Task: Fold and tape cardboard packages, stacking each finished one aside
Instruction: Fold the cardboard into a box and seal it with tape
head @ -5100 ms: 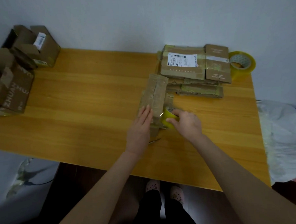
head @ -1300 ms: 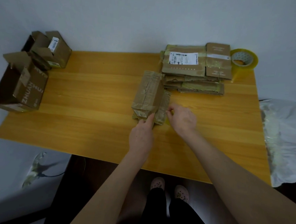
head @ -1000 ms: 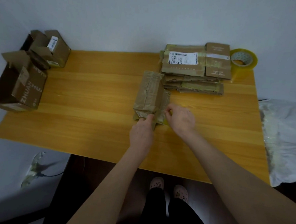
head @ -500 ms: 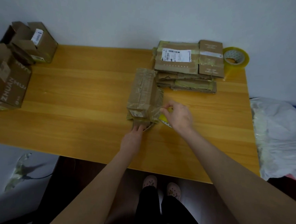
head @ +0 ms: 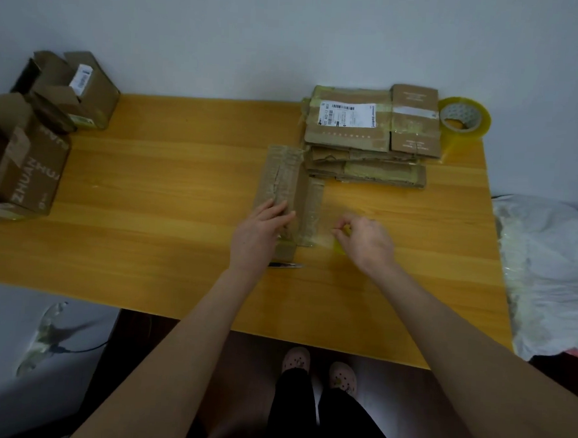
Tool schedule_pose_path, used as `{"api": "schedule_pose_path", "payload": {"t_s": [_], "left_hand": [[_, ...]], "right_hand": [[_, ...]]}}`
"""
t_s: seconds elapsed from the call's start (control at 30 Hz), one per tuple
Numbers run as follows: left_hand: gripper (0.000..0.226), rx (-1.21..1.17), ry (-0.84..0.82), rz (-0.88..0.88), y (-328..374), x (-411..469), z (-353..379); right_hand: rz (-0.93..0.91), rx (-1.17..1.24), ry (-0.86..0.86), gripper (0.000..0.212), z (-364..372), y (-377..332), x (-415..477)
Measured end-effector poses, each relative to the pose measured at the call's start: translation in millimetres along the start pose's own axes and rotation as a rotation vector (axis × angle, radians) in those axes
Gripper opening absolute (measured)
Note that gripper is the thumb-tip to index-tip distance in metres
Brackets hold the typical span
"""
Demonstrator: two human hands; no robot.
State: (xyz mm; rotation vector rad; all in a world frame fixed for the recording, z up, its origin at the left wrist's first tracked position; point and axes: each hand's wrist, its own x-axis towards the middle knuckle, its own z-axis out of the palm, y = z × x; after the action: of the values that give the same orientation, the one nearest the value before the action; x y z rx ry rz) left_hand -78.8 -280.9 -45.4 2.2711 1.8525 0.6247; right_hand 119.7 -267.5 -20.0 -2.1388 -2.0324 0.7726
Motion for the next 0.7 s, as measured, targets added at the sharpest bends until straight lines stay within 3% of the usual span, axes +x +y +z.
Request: {"api": "schedule_pose_path", "payload": {"t_s": [0.1, 0.23, 0.37, 0.53, 0.7], "left_hand": [[0.038, 0.005, 0.011, -0.005, 1.6, 3.8, 0.0], [0.036, -0.036, -0.016, -0.006, -0.4, 5.1, -1.6], [0.056, -0.028, -0.057, 0.016, 4.8, 8.3, -22.7], [0.022, -0.098, 0.22, 0.11, 63.9, 3.6, -39.4], [0.023, -0.182, 0.015, -0.006, 104.3, 15.1, -19.3]], "right_hand": [[0.02, 0.049, -0.019, 0.017, -5.1, 20.5, 1.3], [0.04, 0.418, 0.025, 0.005, -3.5, 32.9, 1.4], [0.067, 0.662, 0.073, 0.007, -11.3, 30.6, -9.5], [0.09, 0.714, 0.123, 0.005, -21.0, 30.7, -19.8], [0.074, 0.685, 0.142, 0.005, -29.8, 30.0, -27.2]]}}
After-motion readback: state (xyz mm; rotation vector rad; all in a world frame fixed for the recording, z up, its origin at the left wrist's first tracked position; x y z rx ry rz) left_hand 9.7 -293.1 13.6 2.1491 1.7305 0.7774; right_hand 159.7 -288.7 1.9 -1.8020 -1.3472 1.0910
